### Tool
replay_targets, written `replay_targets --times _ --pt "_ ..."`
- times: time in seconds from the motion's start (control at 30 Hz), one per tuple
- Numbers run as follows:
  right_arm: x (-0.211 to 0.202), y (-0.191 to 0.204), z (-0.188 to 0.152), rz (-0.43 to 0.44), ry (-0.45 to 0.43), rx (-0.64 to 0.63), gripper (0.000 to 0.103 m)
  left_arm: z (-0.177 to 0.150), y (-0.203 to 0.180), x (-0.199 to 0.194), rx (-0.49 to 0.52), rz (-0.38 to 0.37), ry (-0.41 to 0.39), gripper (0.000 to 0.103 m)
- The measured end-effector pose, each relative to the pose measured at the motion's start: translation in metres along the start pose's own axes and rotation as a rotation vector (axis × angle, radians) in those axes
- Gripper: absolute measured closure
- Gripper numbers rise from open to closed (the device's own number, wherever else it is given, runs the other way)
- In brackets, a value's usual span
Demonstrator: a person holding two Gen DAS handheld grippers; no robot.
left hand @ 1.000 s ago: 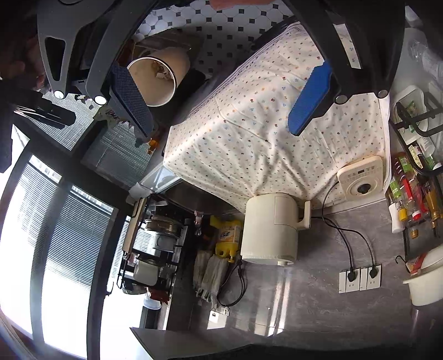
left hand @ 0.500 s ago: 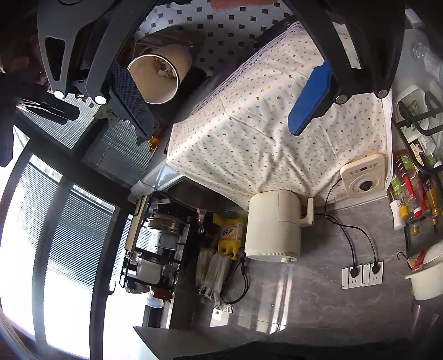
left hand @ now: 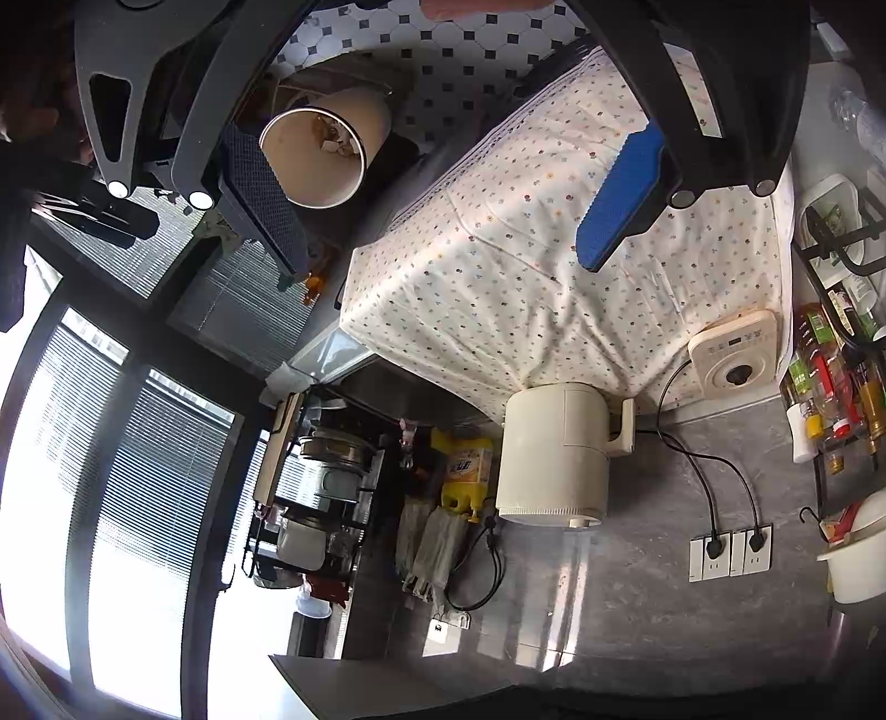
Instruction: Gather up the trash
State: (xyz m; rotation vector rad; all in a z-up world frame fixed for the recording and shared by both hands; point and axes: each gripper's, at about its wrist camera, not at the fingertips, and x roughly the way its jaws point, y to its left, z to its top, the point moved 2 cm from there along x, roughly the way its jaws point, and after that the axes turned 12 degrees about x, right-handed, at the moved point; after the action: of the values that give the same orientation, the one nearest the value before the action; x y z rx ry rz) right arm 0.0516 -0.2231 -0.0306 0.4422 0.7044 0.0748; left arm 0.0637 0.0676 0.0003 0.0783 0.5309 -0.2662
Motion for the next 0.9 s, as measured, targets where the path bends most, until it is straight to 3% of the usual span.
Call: replay_targets --times 0.9 --pt "0.0008 0.0016 -0.0097 -0.023 0.000 -0.008 0.008 -0.0085 -0.0046 0.0098 0.021 -0.011 0.017 0.006"
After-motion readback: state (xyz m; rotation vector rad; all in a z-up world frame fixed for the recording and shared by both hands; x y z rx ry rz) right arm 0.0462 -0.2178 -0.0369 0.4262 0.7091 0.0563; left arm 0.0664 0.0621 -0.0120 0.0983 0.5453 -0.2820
